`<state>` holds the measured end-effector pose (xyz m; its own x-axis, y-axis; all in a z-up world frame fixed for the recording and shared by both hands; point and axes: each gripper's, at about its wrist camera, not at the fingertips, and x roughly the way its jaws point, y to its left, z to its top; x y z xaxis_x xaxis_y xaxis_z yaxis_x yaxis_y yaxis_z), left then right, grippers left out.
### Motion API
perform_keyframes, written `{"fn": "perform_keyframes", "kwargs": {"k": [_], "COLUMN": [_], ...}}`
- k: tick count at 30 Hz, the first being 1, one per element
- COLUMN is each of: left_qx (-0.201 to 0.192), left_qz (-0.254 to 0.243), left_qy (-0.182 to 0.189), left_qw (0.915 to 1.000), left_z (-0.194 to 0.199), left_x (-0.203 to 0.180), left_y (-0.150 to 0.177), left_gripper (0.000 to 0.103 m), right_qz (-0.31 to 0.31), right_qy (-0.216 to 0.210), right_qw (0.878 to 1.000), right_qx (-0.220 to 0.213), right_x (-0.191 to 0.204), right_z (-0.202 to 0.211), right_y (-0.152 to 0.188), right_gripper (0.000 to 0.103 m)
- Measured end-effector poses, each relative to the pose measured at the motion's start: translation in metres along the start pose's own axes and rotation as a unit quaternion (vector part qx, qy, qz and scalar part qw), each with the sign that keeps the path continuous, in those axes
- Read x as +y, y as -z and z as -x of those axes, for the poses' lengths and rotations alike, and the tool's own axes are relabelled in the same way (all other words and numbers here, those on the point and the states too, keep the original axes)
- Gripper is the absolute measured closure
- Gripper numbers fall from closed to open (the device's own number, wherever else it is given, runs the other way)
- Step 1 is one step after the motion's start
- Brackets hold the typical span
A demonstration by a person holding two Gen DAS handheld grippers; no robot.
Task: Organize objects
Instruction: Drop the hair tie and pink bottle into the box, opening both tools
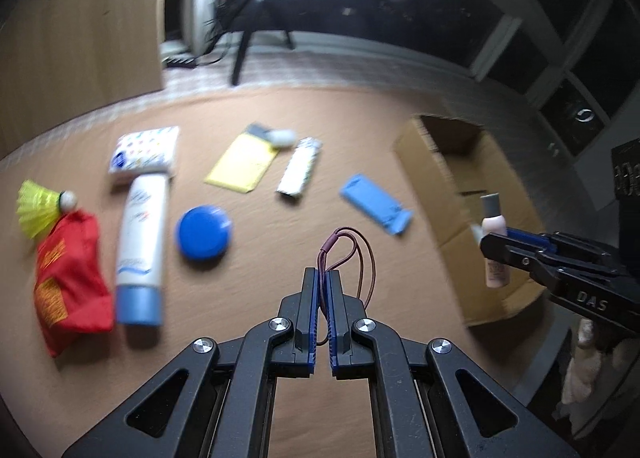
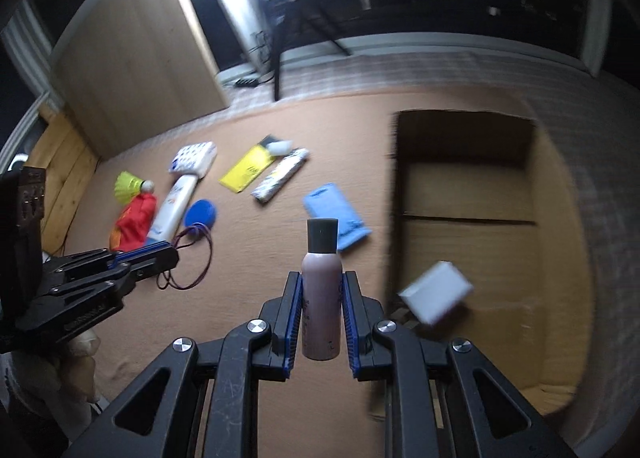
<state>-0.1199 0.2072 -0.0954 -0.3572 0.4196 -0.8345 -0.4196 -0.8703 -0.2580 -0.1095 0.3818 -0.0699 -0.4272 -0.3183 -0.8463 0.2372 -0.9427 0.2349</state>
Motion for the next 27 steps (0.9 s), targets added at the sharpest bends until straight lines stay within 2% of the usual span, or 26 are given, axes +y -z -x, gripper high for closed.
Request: {"fn": "perform_keyframes", "kwargs": {"k": [7,15,21,27], "left_qx": [0.000,0.016,0.029,0.033], "left_qz": [-0.042,-0.089,-0.118,-0.121], "left_qy": [0.041,0.076,0.086,0.084], "left_qw": [0.9983,0.9930,0.9889,0.9886], "left_z": [-0.014,-0.042,-0.055,-0.058], "left_x": [-0.065,-0.137,-0.161,-0.162], "left_y": [-0.013,-0.017,-0.014,-0.012], "left_gripper": [0.099,0.099,0.099,0.099], "right_qz": [-0.038,-0.062,-0.073,-0.081], "right_qy": [0.028,0.046,0.051,0.052], "right_qw": [0.999,0.997,0.996,0.995], "right_qx": [-0.006,-0.004,-0.002,-0.003], "right_x": [-0.050,-0.086,-0.104,-0.109], "right_z": [0.014,0.016,0.017,0.017], "right_y": [0.009,0.018,0.023,0.024], "right_gripper": [0.085,0.085,0.085,0.084]}}
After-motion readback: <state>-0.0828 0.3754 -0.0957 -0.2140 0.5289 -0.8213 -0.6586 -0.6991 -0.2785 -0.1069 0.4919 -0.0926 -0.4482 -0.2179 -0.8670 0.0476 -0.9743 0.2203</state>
